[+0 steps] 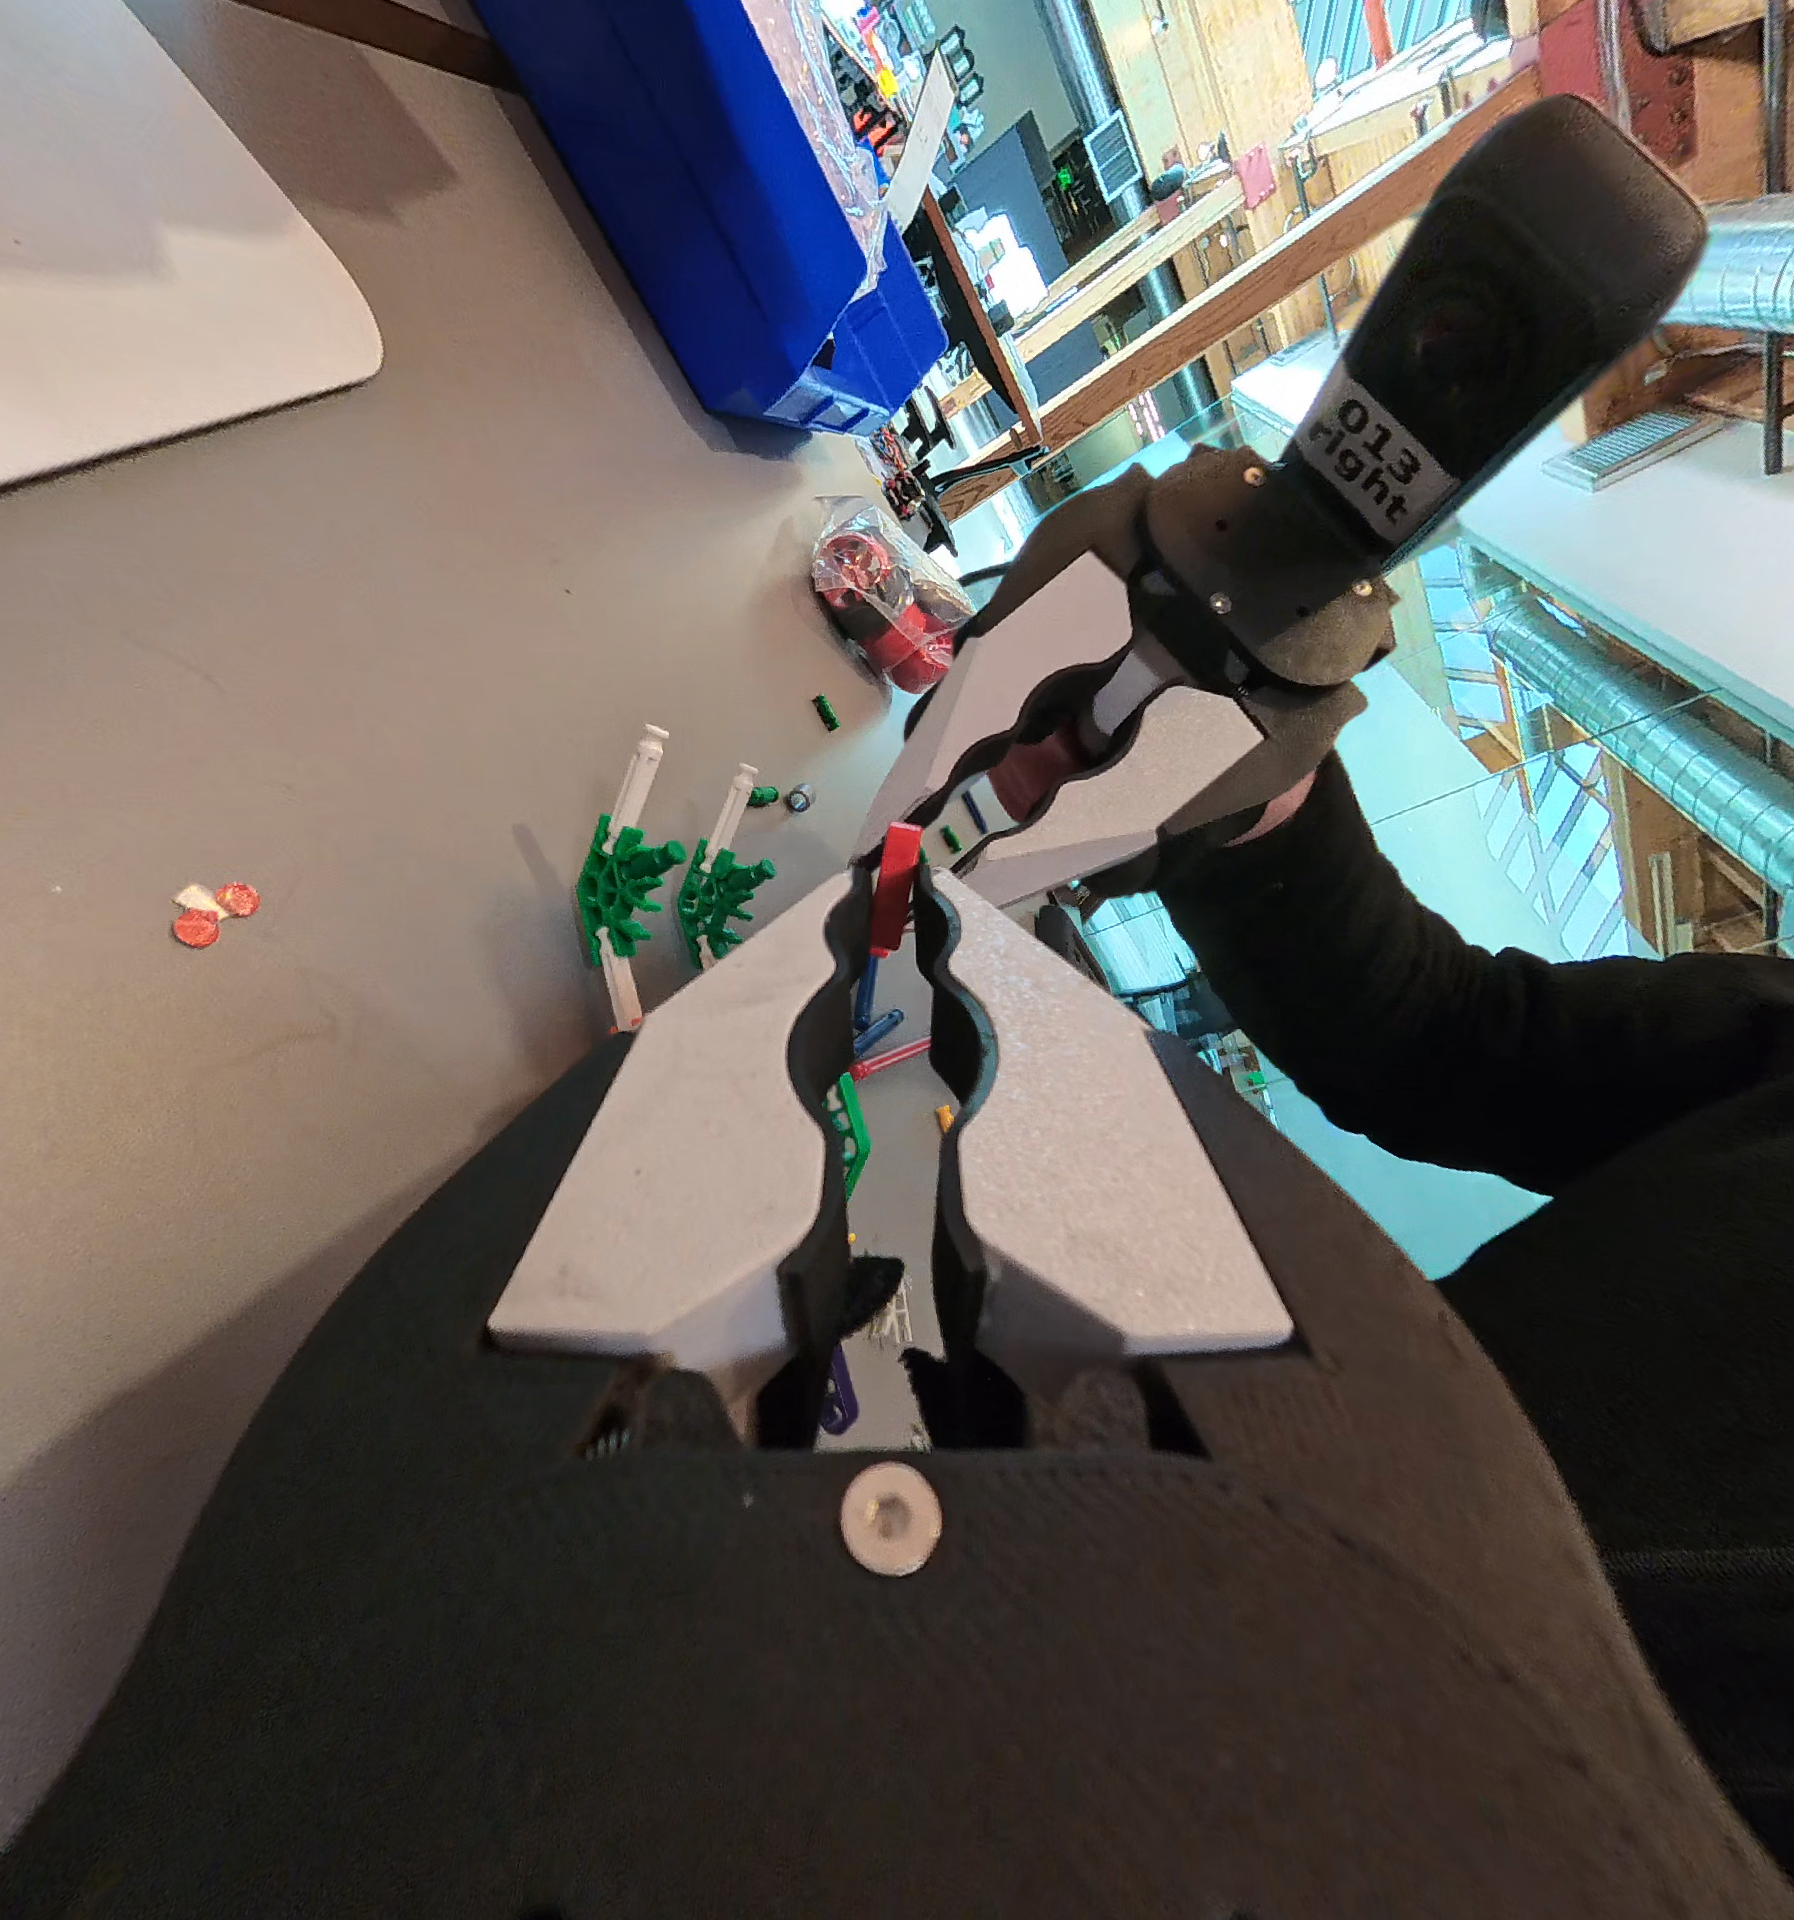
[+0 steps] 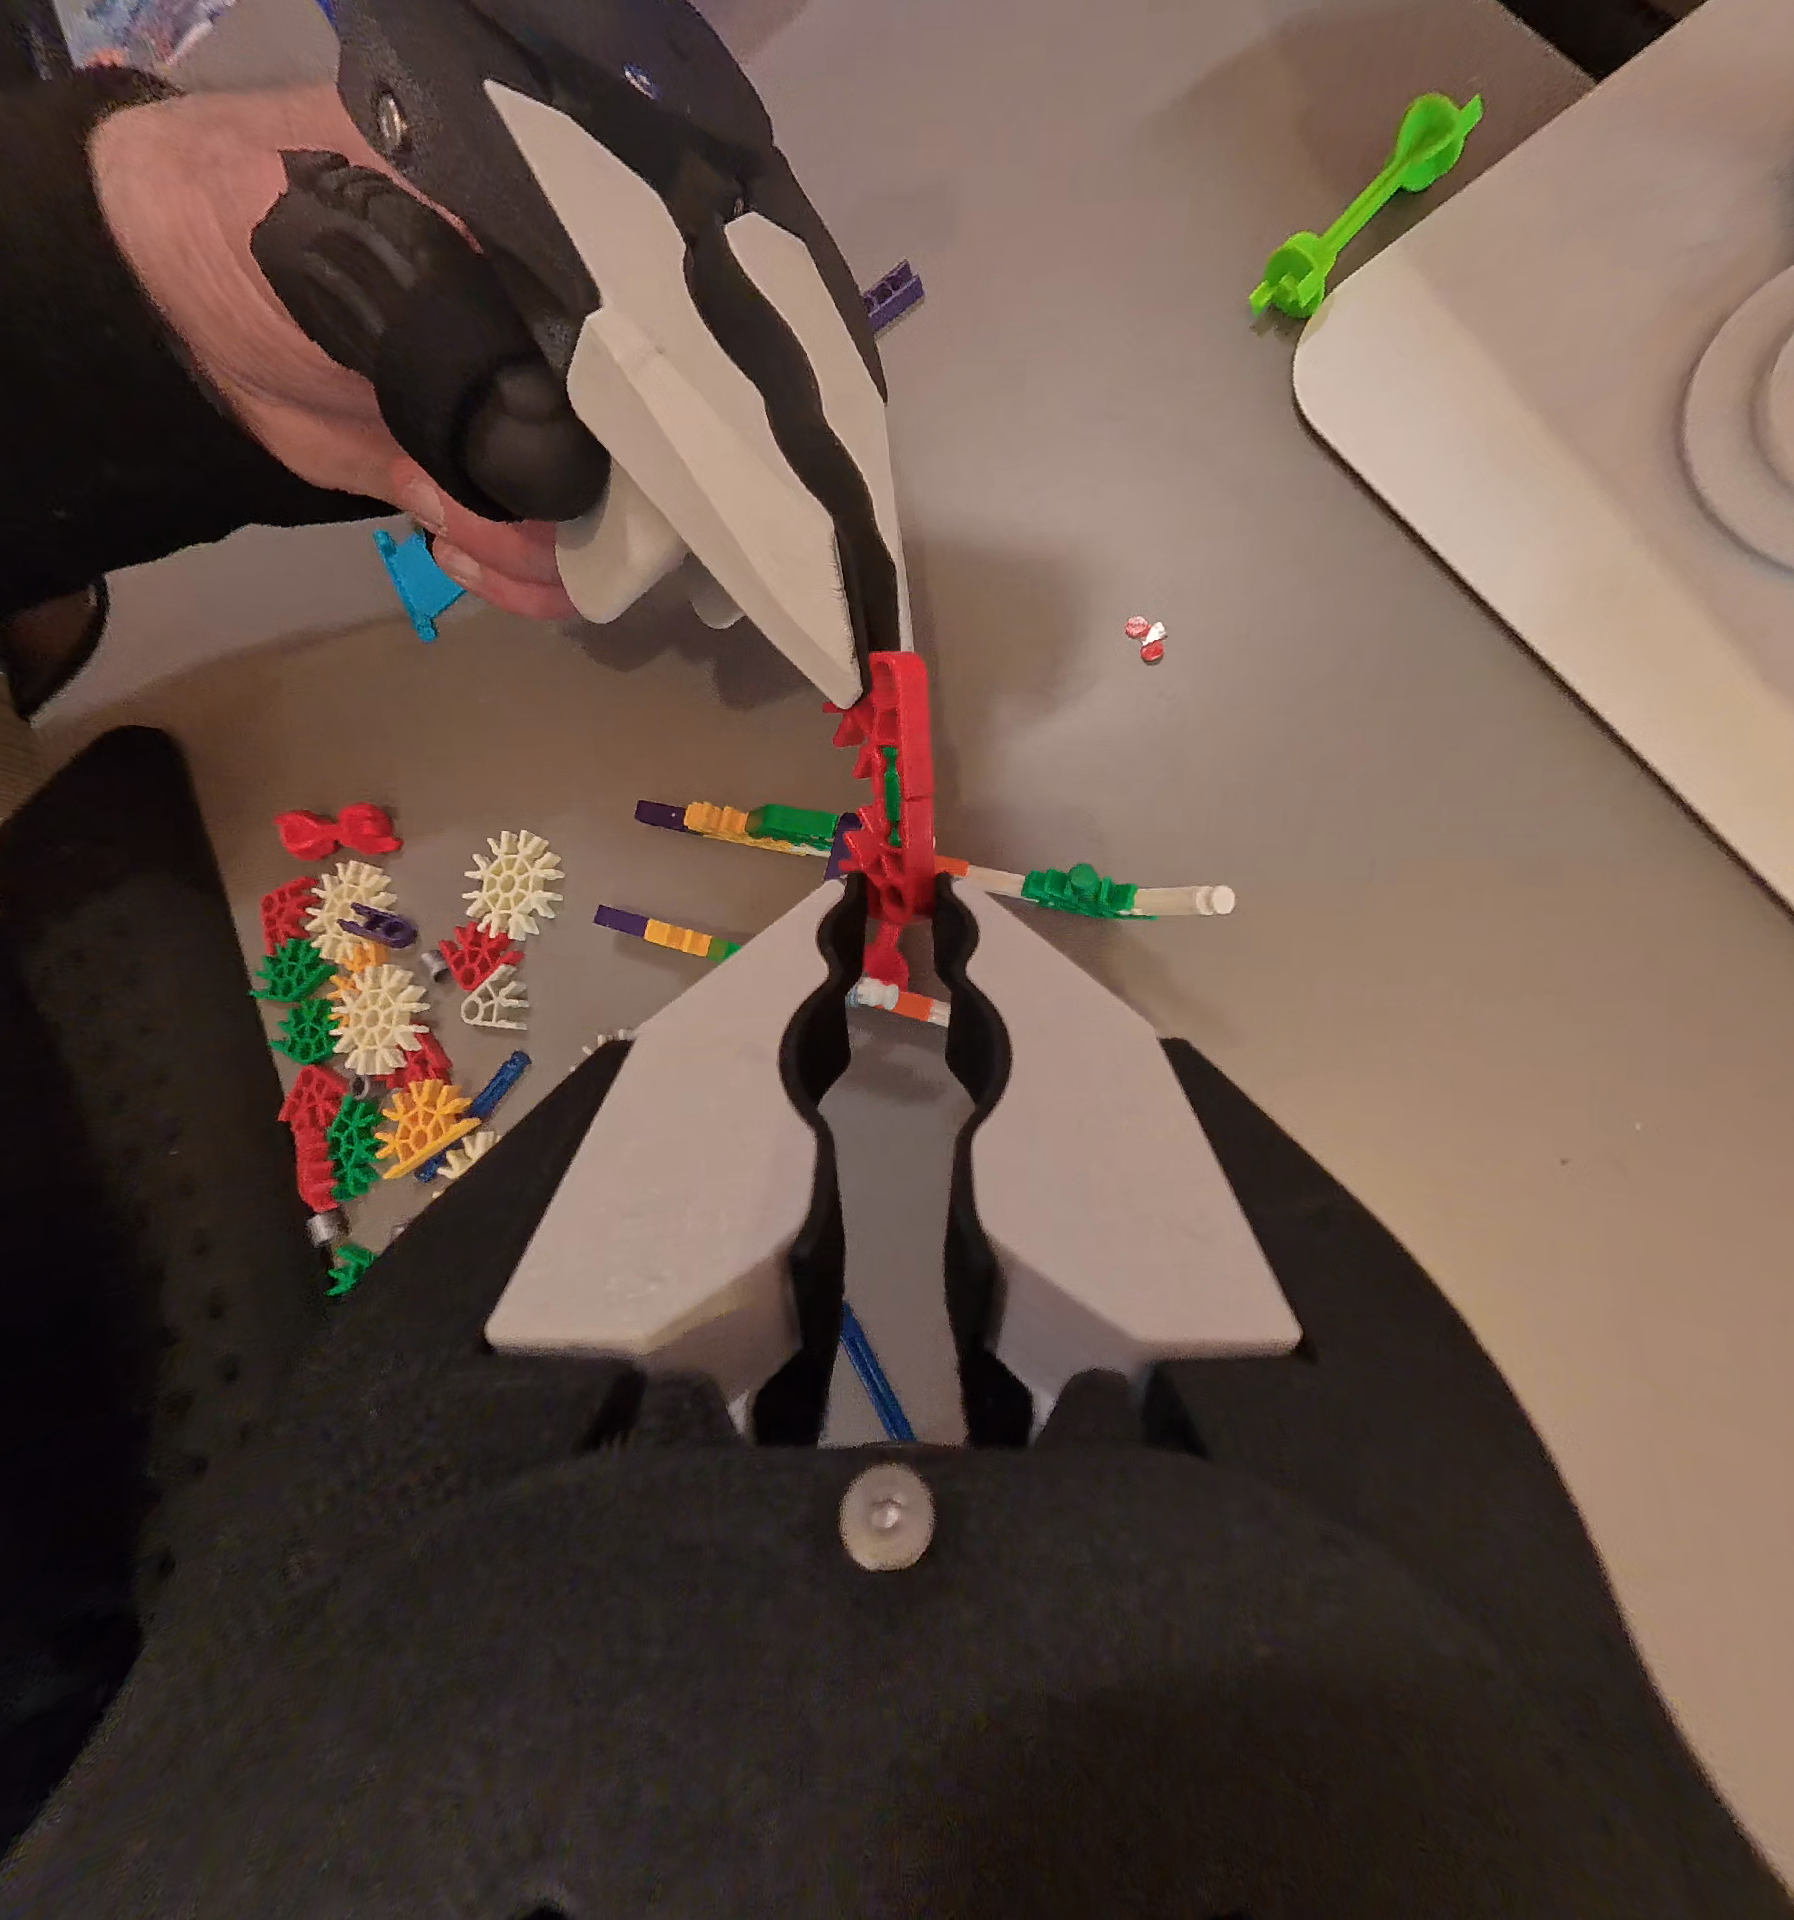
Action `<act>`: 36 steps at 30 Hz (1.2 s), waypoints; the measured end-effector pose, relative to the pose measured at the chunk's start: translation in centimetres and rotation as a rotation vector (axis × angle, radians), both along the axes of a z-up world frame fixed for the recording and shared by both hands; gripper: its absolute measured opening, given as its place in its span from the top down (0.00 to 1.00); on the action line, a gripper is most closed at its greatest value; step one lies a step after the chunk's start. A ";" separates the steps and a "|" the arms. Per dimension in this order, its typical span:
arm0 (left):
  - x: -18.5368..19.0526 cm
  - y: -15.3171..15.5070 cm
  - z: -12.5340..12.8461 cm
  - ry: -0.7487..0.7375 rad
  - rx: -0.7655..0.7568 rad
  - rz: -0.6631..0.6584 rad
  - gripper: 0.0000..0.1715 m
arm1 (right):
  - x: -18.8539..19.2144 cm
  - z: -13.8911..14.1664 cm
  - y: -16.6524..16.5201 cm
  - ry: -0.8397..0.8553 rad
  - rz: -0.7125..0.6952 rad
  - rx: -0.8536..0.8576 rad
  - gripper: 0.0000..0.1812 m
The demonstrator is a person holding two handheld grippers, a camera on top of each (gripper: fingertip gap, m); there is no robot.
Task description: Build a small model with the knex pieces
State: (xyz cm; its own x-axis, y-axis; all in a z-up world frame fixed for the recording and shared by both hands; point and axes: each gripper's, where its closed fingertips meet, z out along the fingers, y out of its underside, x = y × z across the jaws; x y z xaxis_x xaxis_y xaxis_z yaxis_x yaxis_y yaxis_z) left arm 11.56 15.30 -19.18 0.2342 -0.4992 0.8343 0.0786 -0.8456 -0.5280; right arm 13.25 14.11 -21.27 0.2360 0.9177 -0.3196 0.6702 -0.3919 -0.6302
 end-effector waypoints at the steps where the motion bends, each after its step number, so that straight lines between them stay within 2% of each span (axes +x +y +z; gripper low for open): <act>1: 0.0 0.1 0.0 -0.006 -0.003 0.003 0.96 | 0.0 0.0 -0.1 0.010 0.000 -0.039 0.95; 6: -1.0 0.6 -0.9 0.043 -0.015 0.036 0.93 | 0.3 -0.6 -0.1 0.022 0.005 -0.216 0.98; 13: -0.7 -1.0 -3.5 0.087 -0.106 -0.056 0.86 | 1.1 -1.5 -1.6 -0.063 0.099 -0.433 0.98; 16: -0.4 -0.8 -3.9 0.053 -0.140 -0.057 0.85 | 1.8 -2.2 -1.8 -0.135 0.107 -0.462 0.98; 27: 0.7 -1.3 -5.0 0.091 -0.195 -0.154 0.86 | 1.6 -2.7 -2.0 -0.146 0.112 -0.602 0.98; 36: 1.2 -1.8 -5.4 0.075 -0.236 -0.187 0.94 | 1.7 -3.0 -2.0 -0.155 0.098 -0.650 0.98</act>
State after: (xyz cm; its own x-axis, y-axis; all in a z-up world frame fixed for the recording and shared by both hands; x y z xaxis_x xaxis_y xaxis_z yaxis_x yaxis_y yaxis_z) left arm 12.76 13.55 -24.57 0.2221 -0.3337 0.9161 -0.1214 -0.9418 -0.3136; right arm 14.95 12.09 -24.29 0.2492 0.5695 -0.7833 0.7859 -0.5915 -0.1800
